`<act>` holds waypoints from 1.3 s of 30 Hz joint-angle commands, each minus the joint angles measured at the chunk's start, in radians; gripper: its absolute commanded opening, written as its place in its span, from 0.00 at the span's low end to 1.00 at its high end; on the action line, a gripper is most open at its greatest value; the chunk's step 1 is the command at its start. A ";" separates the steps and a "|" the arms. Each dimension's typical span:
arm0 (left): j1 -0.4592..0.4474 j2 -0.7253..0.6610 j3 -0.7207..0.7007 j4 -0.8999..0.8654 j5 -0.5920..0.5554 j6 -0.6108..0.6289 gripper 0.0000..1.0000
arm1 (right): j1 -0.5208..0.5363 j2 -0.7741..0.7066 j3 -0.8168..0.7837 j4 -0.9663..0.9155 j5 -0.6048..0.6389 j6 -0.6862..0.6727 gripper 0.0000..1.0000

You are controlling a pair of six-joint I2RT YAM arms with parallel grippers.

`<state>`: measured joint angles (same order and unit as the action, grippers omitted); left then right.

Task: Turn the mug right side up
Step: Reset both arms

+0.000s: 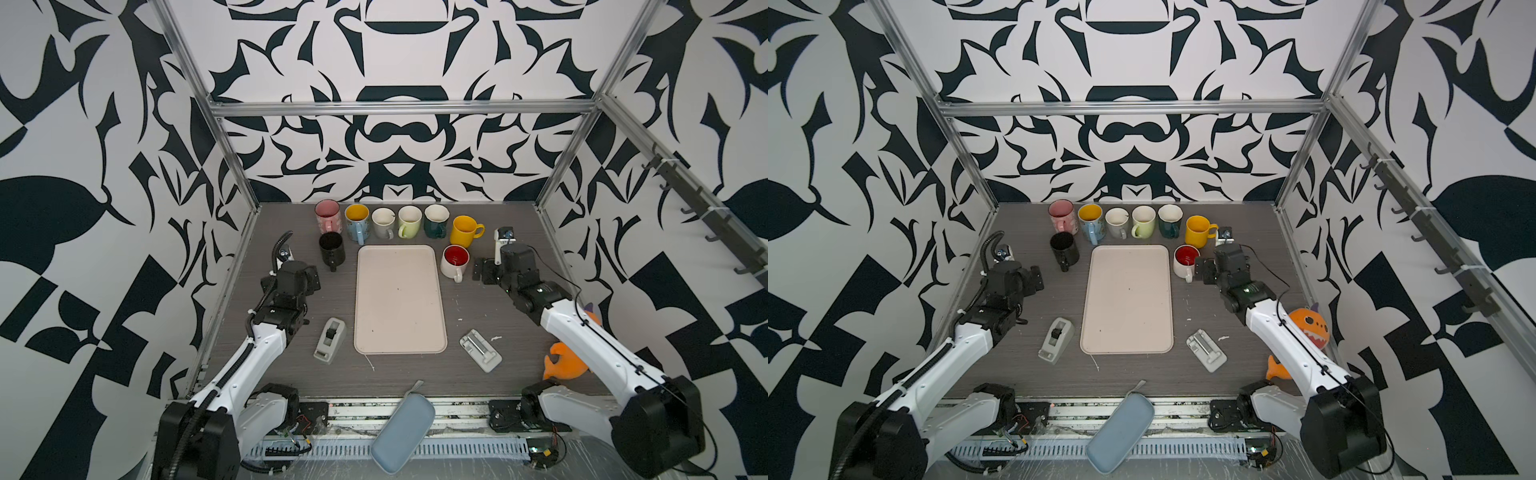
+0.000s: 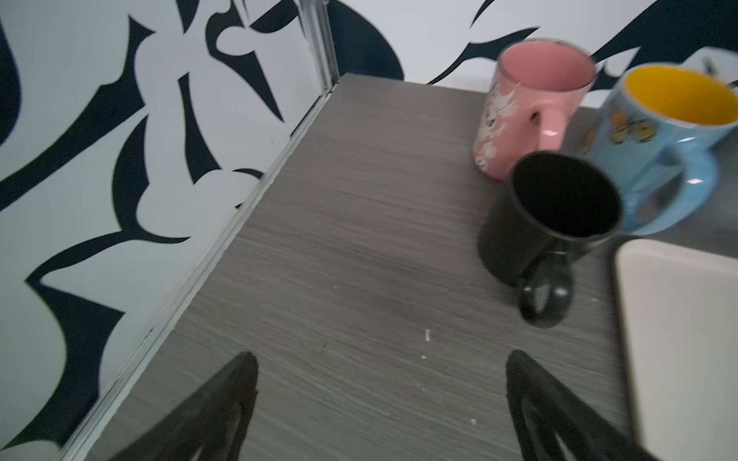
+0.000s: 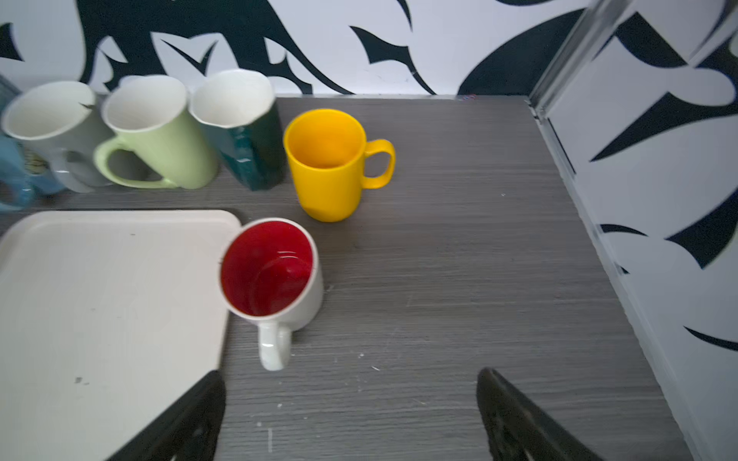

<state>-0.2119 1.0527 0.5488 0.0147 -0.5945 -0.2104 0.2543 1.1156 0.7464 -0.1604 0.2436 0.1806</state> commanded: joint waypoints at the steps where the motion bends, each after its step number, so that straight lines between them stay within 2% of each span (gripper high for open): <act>1: 0.027 0.044 -0.054 0.209 -0.088 0.064 1.00 | -0.078 -0.023 -0.070 0.172 -0.026 -0.039 1.00; 3: 0.045 0.081 -0.093 0.319 -0.067 0.092 1.00 | -0.124 -0.011 -0.106 0.230 -0.041 -0.053 1.00; 9: 0.110 0.240 -0.180 0.625 0.100 0.110 1.00 | -0.194 0.039 -0.225 0.448 -0.041 -0.090 1.00; 11: 0.114 0.295 -0.200 0.728 0.127 0.127 1.00 | -0.204 0.058 -0.260 0.524 -0.041 -0.099 1.00; 14: 0.124 0.327 -0.198 0.780 0.197 0.172 1.00 | -0.210 0.096 -0.300 0.636 -0.041 -0.107 1.00; 15: 0.129 0.349 -0.204 0.815 0.213 0.184 1.00 | -0.209 0.113 -0.313 0.674 -0.078 -0.107 1.00; 21: 0.176 0.545 -0.302 1.220 0.288 0.182 1.00 | -0.209 0.219 -0.343 0.804 -0.126 -0.142 1.00; 26: 0.185 0.509 -0.233 1.028 0.295 0.166 1.00 | -0.208 0.277 -0.447 1.030 -0.167 -0.164 1.00; 31: 0.211 0.506 -0.186 0.929 0.301 0.134 0.99 | -0.209 0.445 -0.463 1.217 -0.177 -0.167 1.00; 34: 0.216 0.506 -0.186 0.929 0.305 0.132 1.00 | -0.209 0.428 -0.381 1.022 -0.185 -0.168 1.00; 35: 0.216 0.506 -0.187 0.929 0.306 0.129 1.00 | -0.209 0.440 -0.401 1.096 -0.187 -0.169 1.00; 39: 0.216 0.505 -0.186 0.927 0.307 0.130 0.99 | -0.209 0.434 -0.392 1.062 -0.174 -0.163 1.00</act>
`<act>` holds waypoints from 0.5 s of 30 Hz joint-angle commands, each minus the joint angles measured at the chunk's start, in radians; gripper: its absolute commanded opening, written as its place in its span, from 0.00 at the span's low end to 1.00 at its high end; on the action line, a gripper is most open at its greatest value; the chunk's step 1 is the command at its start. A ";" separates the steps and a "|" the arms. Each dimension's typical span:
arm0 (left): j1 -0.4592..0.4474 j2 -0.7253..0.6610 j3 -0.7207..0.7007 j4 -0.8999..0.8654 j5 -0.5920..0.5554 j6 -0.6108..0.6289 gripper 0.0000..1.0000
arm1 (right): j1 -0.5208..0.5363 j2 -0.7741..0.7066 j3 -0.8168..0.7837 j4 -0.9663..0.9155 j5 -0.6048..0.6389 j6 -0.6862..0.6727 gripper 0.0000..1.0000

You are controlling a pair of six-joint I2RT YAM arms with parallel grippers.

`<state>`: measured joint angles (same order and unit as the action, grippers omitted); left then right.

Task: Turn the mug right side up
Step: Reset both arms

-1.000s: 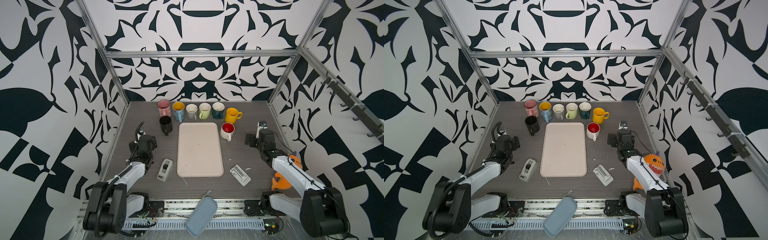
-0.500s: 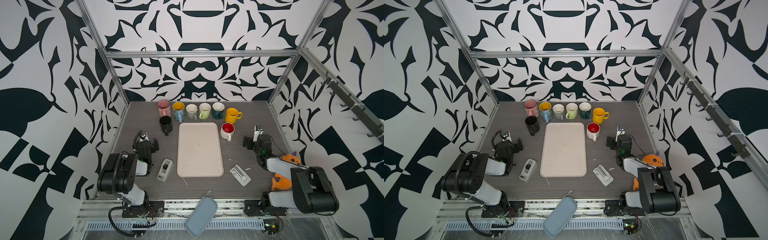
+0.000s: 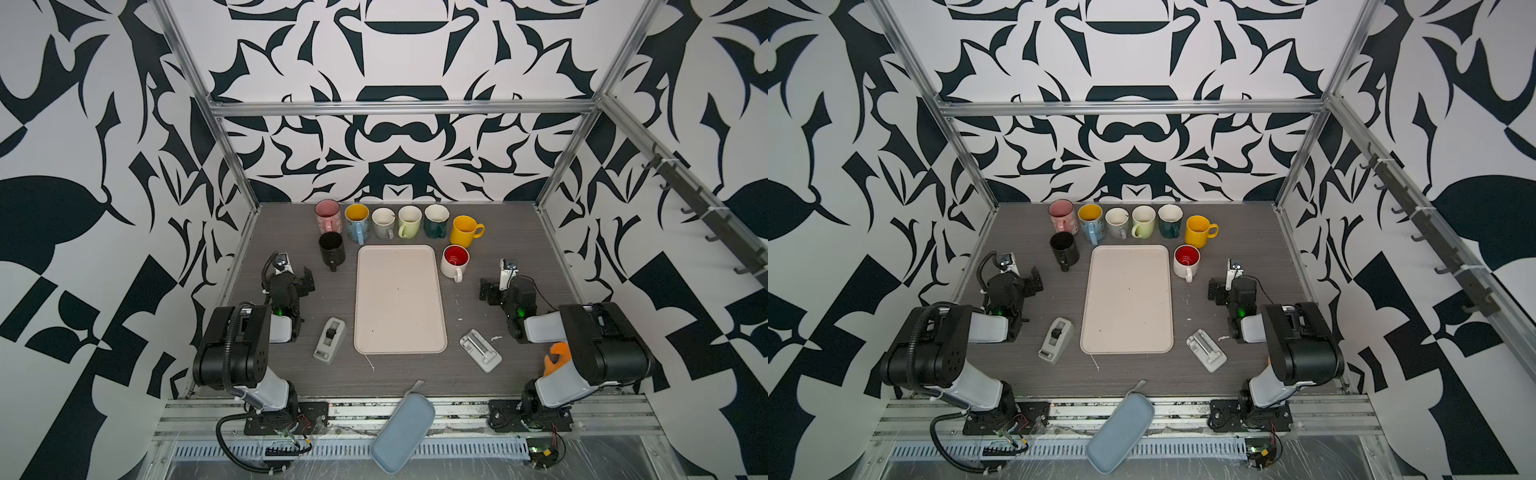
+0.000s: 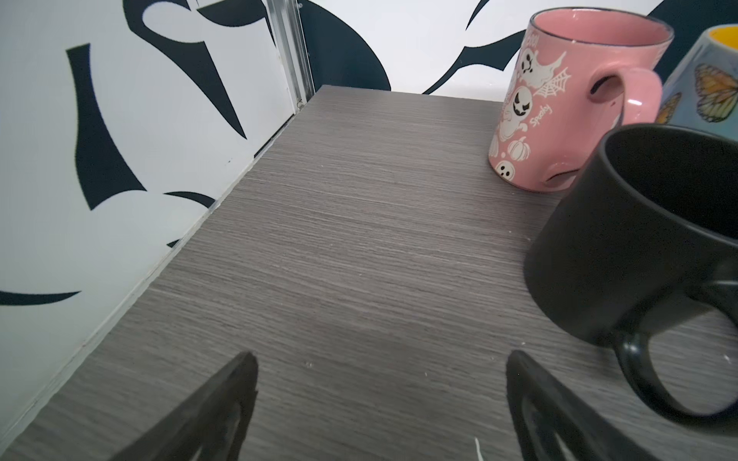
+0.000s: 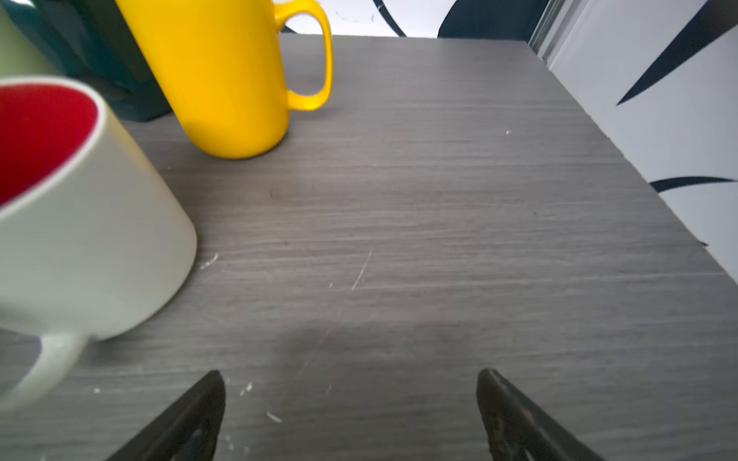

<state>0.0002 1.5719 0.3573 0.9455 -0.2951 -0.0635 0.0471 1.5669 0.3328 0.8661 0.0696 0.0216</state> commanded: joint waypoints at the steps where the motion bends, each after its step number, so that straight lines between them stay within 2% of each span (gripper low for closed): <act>1: 0.004 -0.013 0.005 -0.002 0.007 -0.018 1.00 | -0.001 -0.016 0.018 0.047 -0.001 -0.004 1.00; 15: 0.004 -0.015 0.005 -0.002 0.008 -0.017 0.99 | -0.002 -0.019 0.020 0.040 -0.001 -0.004 1.00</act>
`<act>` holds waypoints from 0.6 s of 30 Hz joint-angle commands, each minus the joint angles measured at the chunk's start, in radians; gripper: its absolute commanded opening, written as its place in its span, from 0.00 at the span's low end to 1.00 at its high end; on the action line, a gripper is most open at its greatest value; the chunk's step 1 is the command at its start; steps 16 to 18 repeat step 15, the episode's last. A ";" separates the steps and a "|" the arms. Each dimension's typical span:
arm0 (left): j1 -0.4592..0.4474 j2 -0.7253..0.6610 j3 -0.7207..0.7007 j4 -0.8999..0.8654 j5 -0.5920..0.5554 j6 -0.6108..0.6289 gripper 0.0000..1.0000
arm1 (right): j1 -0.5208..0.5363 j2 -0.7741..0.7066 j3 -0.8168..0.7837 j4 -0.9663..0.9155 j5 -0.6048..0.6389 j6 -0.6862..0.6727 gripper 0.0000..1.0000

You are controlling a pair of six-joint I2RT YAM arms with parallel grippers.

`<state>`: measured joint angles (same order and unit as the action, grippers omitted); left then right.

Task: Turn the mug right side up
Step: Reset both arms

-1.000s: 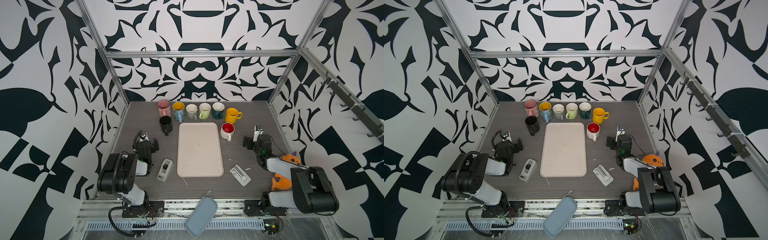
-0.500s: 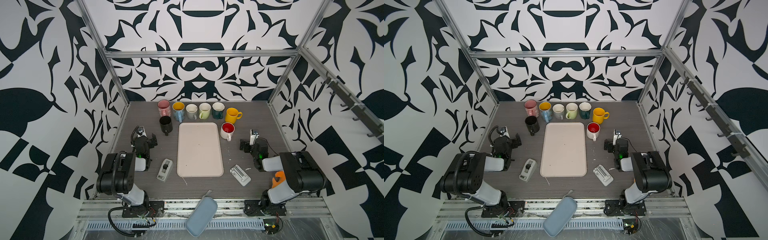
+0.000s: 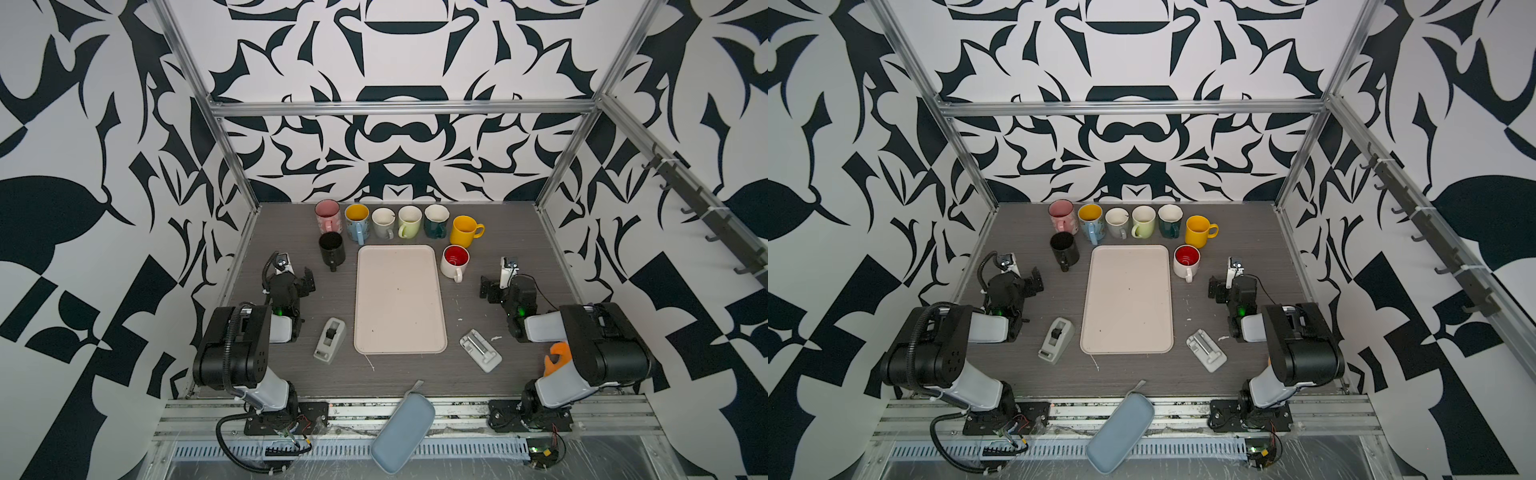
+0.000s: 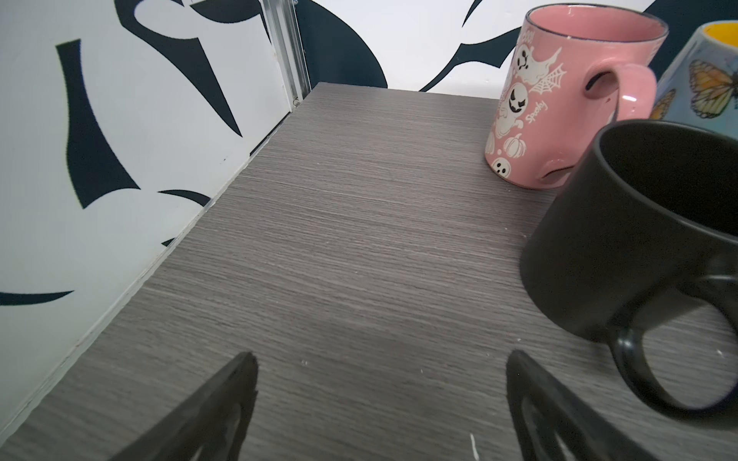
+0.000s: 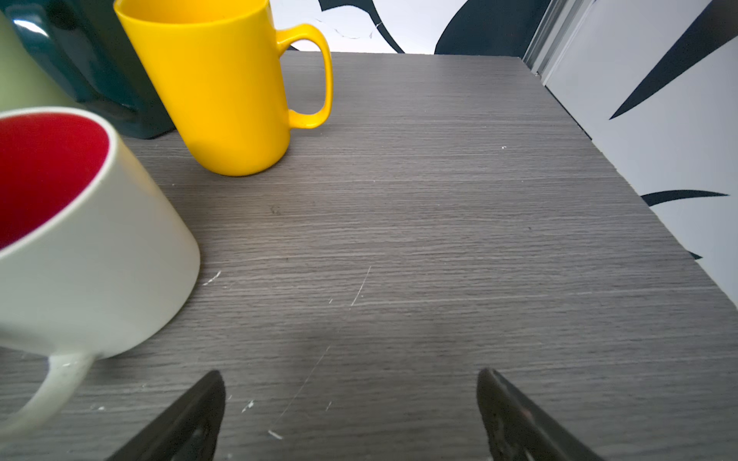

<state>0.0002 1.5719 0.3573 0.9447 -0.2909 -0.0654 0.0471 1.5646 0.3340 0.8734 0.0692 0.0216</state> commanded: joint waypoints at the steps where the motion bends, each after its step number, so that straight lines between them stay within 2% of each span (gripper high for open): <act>1: 0.004 -0.015 0.005 -0.001 0.004 -0.015 1.00 | -0.002 -0.016 0.019 0.033 0.000 -0.003 1.00; 18: 0.004 -0.015 0.006 -0.001 0.003 -0.015 1.00 | 0.000 -0.018 0.019 0.028 -0.007 -0.009 1.00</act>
